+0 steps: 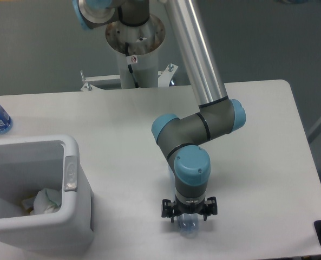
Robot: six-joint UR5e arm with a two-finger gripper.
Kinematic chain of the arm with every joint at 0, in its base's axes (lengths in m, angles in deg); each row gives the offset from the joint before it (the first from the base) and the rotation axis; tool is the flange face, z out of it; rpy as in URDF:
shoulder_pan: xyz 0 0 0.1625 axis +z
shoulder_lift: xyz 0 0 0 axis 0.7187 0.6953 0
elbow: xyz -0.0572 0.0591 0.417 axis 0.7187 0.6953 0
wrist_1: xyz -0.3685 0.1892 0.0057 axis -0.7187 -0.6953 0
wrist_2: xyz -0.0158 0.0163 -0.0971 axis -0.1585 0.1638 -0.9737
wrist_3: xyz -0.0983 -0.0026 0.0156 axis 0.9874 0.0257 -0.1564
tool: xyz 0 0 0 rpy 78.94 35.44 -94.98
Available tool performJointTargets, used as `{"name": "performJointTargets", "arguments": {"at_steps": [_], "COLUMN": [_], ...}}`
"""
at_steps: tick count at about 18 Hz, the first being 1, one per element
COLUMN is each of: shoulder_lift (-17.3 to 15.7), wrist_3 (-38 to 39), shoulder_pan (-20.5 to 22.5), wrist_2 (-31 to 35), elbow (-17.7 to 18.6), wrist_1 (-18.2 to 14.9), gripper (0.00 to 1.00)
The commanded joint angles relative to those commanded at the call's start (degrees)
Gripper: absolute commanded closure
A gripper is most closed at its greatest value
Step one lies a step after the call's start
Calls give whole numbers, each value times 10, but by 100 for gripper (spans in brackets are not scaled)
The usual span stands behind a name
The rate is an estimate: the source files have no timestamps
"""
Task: Place the trash in the trash can
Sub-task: 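Close the gripper around the bottle's cap end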
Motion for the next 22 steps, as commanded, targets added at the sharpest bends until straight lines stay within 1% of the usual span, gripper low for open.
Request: {"name": "performJointTargets", "arguments": {"at_steps": [1, 3, 4, 5, 14, 22], "shoulder_lift": [-1, -3, -2, -1, -4, -4], "wrist_3": [0, 1, 1, 1, -1, 0], "shoulder_pan": [0, 0, 0, -1, -1, -4], "wrist_2": [0, 1, 3, 7, 16, 16], "elbow": [2, 2, 2, 2, 2, 2], "wrist_1": [0, 0, 0, 0, 0, 0], "gripper": [5, 19, 23, 25, 25, 33]}}
